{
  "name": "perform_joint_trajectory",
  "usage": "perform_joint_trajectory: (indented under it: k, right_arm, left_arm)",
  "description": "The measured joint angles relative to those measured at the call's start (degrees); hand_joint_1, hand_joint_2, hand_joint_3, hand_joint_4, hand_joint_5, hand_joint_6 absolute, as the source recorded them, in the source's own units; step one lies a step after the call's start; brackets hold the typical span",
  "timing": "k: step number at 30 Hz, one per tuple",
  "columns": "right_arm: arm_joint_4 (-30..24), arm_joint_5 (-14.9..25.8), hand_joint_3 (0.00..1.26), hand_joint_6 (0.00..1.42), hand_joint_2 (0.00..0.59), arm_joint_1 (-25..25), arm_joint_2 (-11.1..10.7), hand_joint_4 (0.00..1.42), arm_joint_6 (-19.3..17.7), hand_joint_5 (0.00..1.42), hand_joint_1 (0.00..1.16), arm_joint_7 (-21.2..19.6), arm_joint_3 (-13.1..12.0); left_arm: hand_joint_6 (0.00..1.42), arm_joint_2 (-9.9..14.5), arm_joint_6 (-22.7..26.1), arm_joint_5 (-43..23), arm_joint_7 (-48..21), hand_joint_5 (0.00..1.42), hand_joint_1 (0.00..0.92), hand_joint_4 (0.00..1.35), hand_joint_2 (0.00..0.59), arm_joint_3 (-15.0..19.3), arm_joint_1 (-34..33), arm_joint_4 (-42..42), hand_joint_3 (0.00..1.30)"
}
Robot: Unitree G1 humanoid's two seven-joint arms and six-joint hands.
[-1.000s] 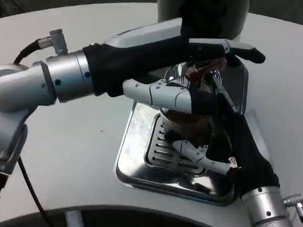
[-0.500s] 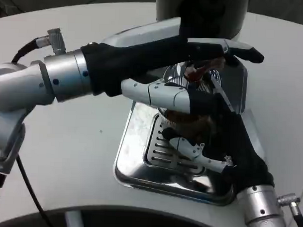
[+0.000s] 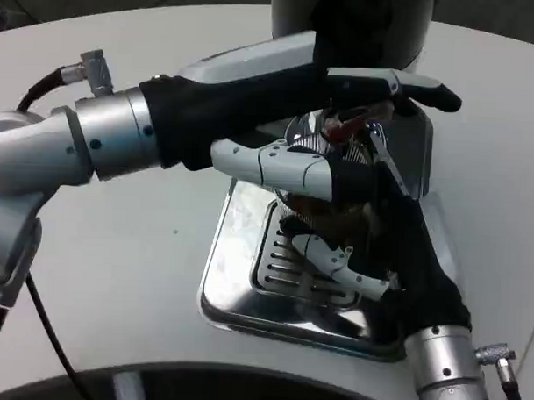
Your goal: Grasp the cup under the faucet to collect the drink, then remove the cup.
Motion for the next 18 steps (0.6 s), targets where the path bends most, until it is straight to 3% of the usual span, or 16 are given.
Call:
perform_joint_trajectory:
  k: [12,18]
  right_arm:
    - [0.6,-2.2,0.14,0.03,0.22,0.0,1.8,0.19,0.6,0.25,0.78,-3.6,1.6]
    - [1.5,-3.8,0.26,0.09,0.224,0.0,2.8,0.33,0.6,0.38,0.78,-5.9,2.6]
  left_arm:
    - [0.16,0.1,0.0,-0.1,0.0,0.15,0.0,0.1,0.1,0.3,0.8,-0.6,0.17]
    - [0.17,0.1,0.1,-0.4,0.1,0.15,0.0,0.09,0.089,1.1,1.7,-1.3,0.11]
